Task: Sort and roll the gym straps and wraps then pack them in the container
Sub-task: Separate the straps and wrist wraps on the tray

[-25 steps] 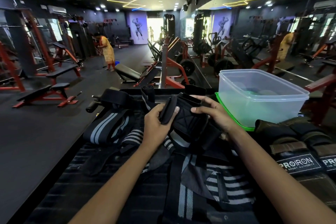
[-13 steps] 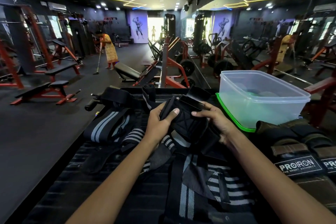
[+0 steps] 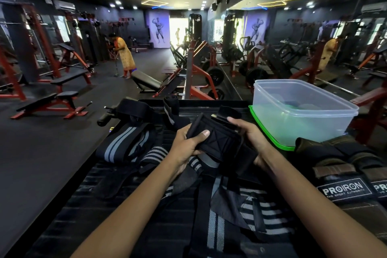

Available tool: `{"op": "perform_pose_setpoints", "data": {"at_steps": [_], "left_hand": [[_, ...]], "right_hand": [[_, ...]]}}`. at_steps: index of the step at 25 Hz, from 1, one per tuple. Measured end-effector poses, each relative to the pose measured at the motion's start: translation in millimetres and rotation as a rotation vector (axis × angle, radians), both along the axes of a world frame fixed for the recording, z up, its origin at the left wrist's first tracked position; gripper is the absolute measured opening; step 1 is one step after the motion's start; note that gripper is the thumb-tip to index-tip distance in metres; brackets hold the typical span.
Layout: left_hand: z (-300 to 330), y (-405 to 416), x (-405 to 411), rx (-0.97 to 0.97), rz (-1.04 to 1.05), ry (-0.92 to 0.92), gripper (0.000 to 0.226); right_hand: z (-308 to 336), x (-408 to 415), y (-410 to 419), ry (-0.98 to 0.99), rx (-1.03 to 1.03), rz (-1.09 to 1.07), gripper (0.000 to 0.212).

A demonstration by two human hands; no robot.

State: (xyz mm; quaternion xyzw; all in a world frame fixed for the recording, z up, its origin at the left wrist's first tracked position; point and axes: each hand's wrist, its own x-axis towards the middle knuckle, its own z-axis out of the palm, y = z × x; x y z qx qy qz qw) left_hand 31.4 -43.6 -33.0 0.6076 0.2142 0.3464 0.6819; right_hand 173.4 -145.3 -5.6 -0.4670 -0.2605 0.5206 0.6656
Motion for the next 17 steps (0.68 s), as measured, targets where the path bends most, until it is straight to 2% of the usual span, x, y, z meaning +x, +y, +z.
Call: {"op": "perform_pose_setpoints", "data": {"at_steps": [4, 7, 11, 17], "left_hand": [[-2.4, -0.7, 0.4, -0.006, 0.01, -0.022, 0.019], [-3.0, -1.1, -1.3, -0.037, -0.027, -0.02, 0.023], [1.1, -5.2, -0.7, -0.034, -0.068, -0.083, 0.017], [0.5, -3.1, -1.3, 0.044, -0.048, -0.037, 0.018]], "right_hand": [[-0.6, -2.6, 0.0, -0.132, 0.025, -0.03, 0.038], [-0.6, -3.6, 1.7, -0.124, 0.024, -0.054, 0.042], [-4.1, -0.5, 4.9, -0.051, -0.022, -0.082, 0.045], [-3.5, 1.2, 1.6, -0.107, -0.022, -0.045, 0.047]]}}
